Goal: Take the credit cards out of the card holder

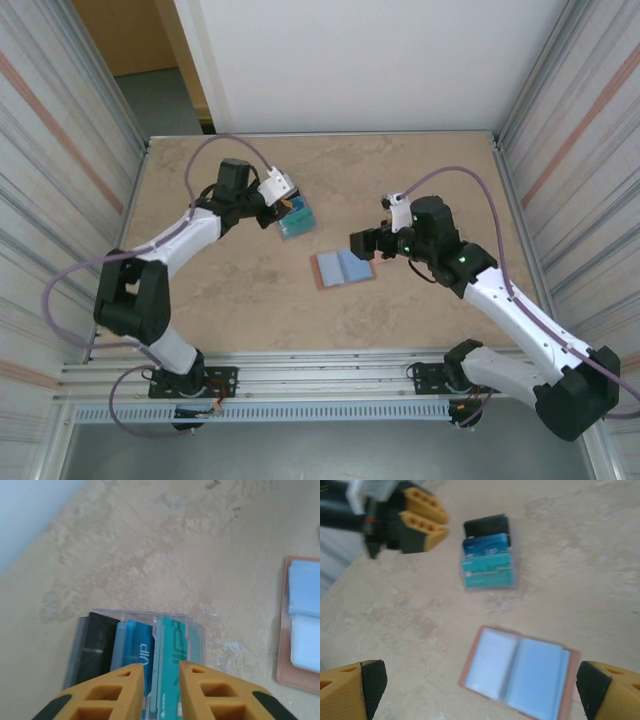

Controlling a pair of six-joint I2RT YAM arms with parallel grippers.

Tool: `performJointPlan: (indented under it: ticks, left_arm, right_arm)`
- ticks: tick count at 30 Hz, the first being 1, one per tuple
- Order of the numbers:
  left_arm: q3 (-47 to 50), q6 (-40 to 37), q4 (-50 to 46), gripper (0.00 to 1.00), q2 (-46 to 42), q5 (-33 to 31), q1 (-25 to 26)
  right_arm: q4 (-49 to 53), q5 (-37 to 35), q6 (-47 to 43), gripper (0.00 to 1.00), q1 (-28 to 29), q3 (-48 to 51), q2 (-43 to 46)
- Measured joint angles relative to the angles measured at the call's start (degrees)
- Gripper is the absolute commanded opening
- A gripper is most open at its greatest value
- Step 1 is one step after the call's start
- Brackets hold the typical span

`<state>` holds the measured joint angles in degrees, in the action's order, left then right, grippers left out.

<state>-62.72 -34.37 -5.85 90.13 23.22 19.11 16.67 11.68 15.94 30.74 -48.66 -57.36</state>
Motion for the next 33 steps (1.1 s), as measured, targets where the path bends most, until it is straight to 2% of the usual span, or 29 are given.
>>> performJointPlan:
  ticks: [1,2,3,5,8,12,24,28,33]
  left_arm:
    - [0.6,0.4,0.3,0.36,-1.2,-0.4,0.0]
    - [0.7,0.7,0.6,0.43,-1.7,-0.6,0.0]
    - [0.9,1.2,1.4,0.45,-2.1,-1.0,0.0]
    - [6.8,3.9,5.6,0.61,-6.3,-4.4,0.1]
    - [15.5,7.5,6.3,0.76,-15.1,-9.6,0.1]
    - [21.6,12.4,9.2,0.99,-22.9,-17.0,0.1]
    - [36.9,24.8,15.9,0.99,-36.5,-39.9,0.1]
    - [41.3,26.1,19.8,0.99,-36.5,-42.0,-0.9]
    - [43.6,25.8,27.0,0.99,-32.2,-41.5,-2.7]
  right_arm:
    - [0.0,-0.5,0.2,0.99,-0.4,0.3,0.7]
    - [0.0,-1.1,0.3,0.99,-0.7,0.3,1.2]
    - [-0.1,-1.6,0.5,0.99,-0.7,0.4,1.6]
    - [-0.6,-4.2,1.6,0.99,-1.9,2.0,3.5]
    - [-0.1,-8.6,2.1,0.99,-4.6,4.3,7.1]
    - [-1.8,-13.5,1.8,0.99,-5.2,7.8,10.2]
    - [-9.4,-25.6,-1.6,0.99,-7.3,17.8,11.7]
    - [-15.6,-27.6,-3.9,0.99,-9.4,23.2,10.5]
    - [-22.0,-28.5,-8.0,0.99,-12.3,27.7,6.8]
